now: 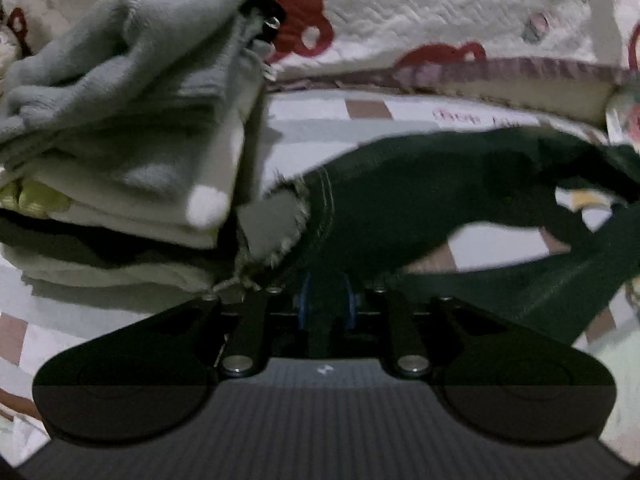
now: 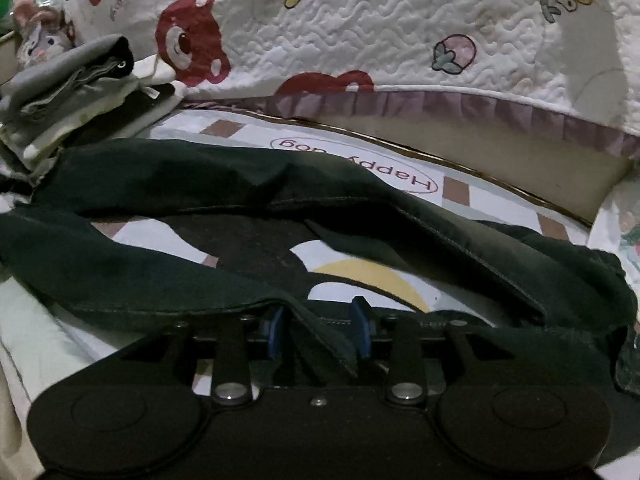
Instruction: Fold clothes
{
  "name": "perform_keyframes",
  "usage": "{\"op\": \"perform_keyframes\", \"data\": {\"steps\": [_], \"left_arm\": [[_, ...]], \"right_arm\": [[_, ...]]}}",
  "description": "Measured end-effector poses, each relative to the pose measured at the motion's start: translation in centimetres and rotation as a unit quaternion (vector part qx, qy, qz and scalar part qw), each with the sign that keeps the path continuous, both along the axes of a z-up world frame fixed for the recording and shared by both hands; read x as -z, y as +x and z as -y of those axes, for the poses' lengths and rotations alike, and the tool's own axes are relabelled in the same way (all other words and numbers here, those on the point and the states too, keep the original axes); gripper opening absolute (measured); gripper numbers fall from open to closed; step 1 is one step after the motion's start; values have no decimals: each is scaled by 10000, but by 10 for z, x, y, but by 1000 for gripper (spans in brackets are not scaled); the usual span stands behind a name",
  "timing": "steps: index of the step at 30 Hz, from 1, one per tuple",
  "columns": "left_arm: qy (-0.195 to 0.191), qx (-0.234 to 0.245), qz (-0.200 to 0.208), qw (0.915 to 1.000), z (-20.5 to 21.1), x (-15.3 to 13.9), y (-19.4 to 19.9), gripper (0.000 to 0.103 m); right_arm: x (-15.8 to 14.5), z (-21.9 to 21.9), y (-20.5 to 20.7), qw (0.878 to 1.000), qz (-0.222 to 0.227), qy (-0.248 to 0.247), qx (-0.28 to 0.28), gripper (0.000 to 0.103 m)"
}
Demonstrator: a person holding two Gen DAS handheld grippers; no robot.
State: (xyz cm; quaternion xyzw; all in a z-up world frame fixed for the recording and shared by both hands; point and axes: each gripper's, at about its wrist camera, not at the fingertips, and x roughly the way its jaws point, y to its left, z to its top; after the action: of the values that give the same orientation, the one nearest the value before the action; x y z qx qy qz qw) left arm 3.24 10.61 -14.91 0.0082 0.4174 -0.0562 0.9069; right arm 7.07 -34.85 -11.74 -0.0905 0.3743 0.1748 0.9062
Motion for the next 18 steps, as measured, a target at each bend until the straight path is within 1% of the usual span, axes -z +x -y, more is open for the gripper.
{"op": "perform_keyframes", "data": {"steps": [1, 3, 4, 5, 8, 9, 10, 11, 13, 15, 17, 18], "left_arm": [[36, 14, -64, 10000, 0, 1, -3, 25], [-57, -42, -183, 9998, -6, -1, -14, 28], [-112, -74, -243, 9996, -9, -2, -20, 31], [-167, -105, -302, 9993, -12, -2, -26, 32], [-125, 0, -263, 9996, -23, 3, -60, 35], [-101, 25, -255, 9996, -26, 7, -71, 36], [-119, 31, -296, 9995, -30, 10, -78, 38], [-197, 14, -391, 9990, -35, 14, -85, 38], [-385, 128, -602, 9974, -39, 19, -93, 39], [-342, 388, -685, 9963, -35, 19, -99, 42], [-278, 658, -756, 9946, -31, 19, -105, 42], [-315, 756, -854, 9930, -30, 19, -104, 44]], "right_arm": [[1, 1, -2, 10000, -3, 11, 52, 43], [4, 3, -6, 9999, -12, 13, 168, 54], [5, 6, -8, 9997, -15, 9, 226, 55], [5, 8, -10, 9997, 11, -23, 231, 58], [4, 13, -15, 9997, 140, -201, 32, 66], [3, 18, -15, 9998, 130, -174, -8, 68], [3, 23, -13, 9999, 87, -87, -10, 68], [2, 29, -11, 10000, 29, 50, 33, 68], [4, 35, -8, 9992, -67, 352, 154, 68], [6, 39, -4, 9977, -129, 602, 269, 68], [9, 39, -1, 9964, -129, 751, 378, 68], [11, 39, 0, 9956, -132, 825, 432, 68]]}}
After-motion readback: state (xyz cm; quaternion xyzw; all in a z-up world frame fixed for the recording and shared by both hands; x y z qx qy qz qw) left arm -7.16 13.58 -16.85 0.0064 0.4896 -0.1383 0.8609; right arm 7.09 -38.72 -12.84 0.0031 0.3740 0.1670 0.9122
